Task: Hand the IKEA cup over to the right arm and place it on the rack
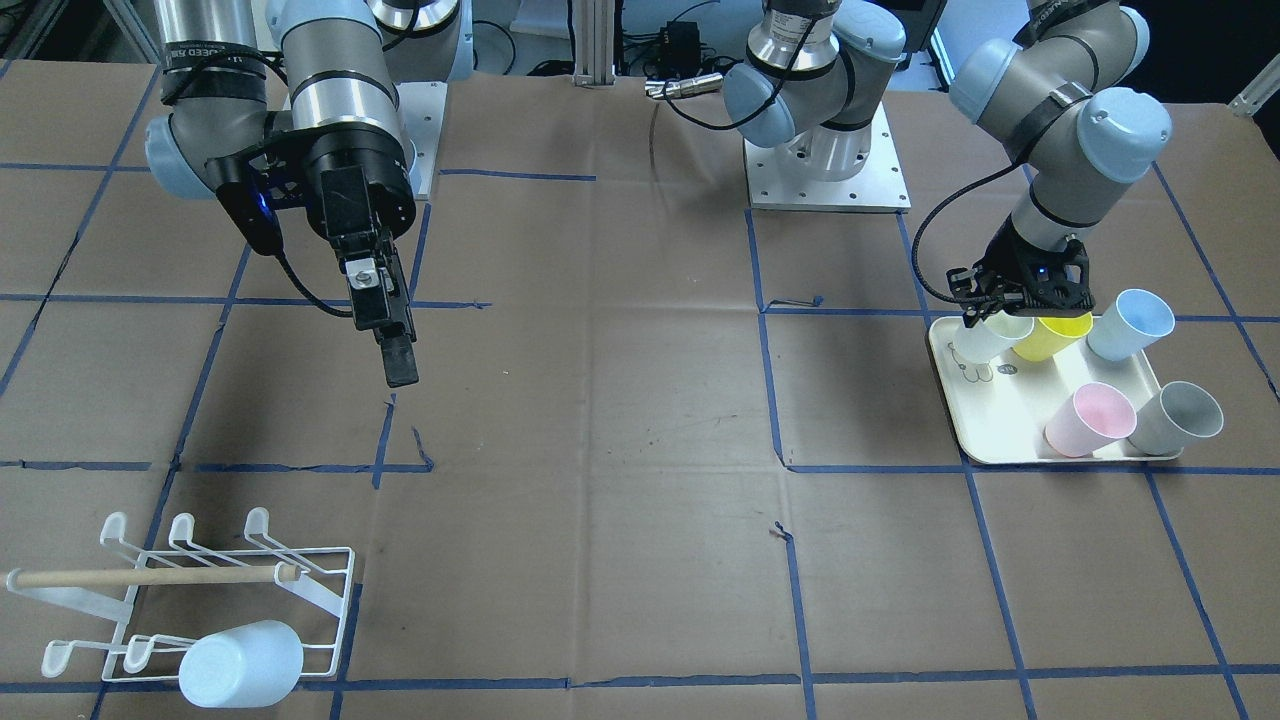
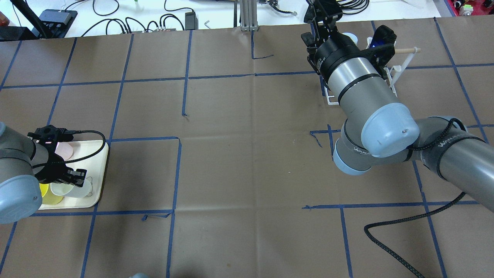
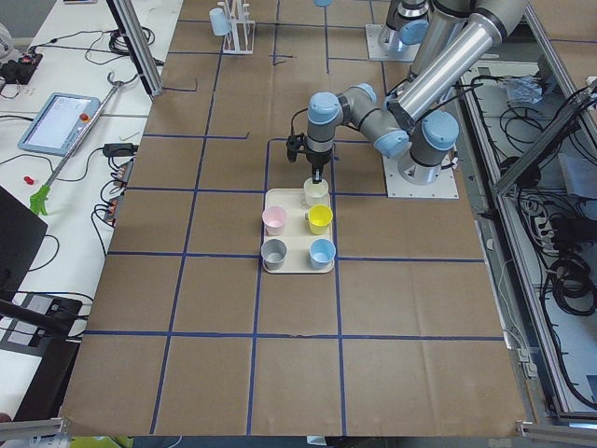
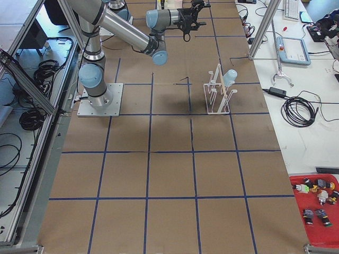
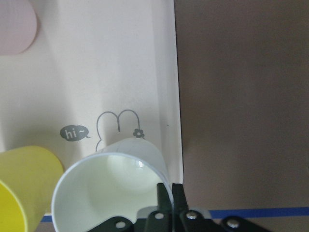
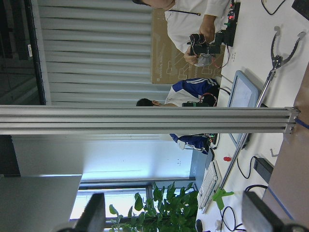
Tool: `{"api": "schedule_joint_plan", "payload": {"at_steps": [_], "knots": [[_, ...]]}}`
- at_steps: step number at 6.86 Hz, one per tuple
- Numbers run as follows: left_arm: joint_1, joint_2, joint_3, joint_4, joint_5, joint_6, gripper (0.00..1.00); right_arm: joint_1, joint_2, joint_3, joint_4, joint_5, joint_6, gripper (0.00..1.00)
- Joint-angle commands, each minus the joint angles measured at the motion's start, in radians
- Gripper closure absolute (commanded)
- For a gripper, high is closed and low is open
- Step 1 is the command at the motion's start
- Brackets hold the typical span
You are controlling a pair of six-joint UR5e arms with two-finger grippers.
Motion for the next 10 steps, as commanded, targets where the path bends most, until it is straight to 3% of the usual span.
{"api": "schedule_joint_plan", "payload": {"at_steps": [1,3,5,7,8,9,10], "knots": [[-0.017,0.002,0.169,-0.142,-0.007,-0.005,1.0,0.001,-0.001,0.003,0.0,-0.001,0.004,0.0],[-0.053,-0.039,0.495,-0.477,-0.01,-0.014,1.0,0.001,-0.001,0.005,0.004,0.001,0.004,0.0],[-0.063,-0.111,0.665,-0.57,-0.019,-0.002,1.0,0.001,-0.007,0.005,0.018,0.004,0.002,0.0],[-0.108,-0.174,0.737,-0.555,-0.245,0.036,1.0,0.028,-0.009,0.005,0.021,0.004,0.004,0.0],[-0.114,-0.178,0.737,-0.536,-0.482,0.064,1.0,0.041,-0.009,0.005,0.023,0.004,0.019,0.0],[-0.117,-0.188,0.71,-0.438,-0.695,0.072,1.0,0.045,-0.009,0.006,0.023,0.007,0.068,0.0],[-0.128,-0.193,0.708,-0.398,-0.786,0.104,1.0,0.045,-0.009,0.006,0.023,0.045,0.085,0.0]]}}
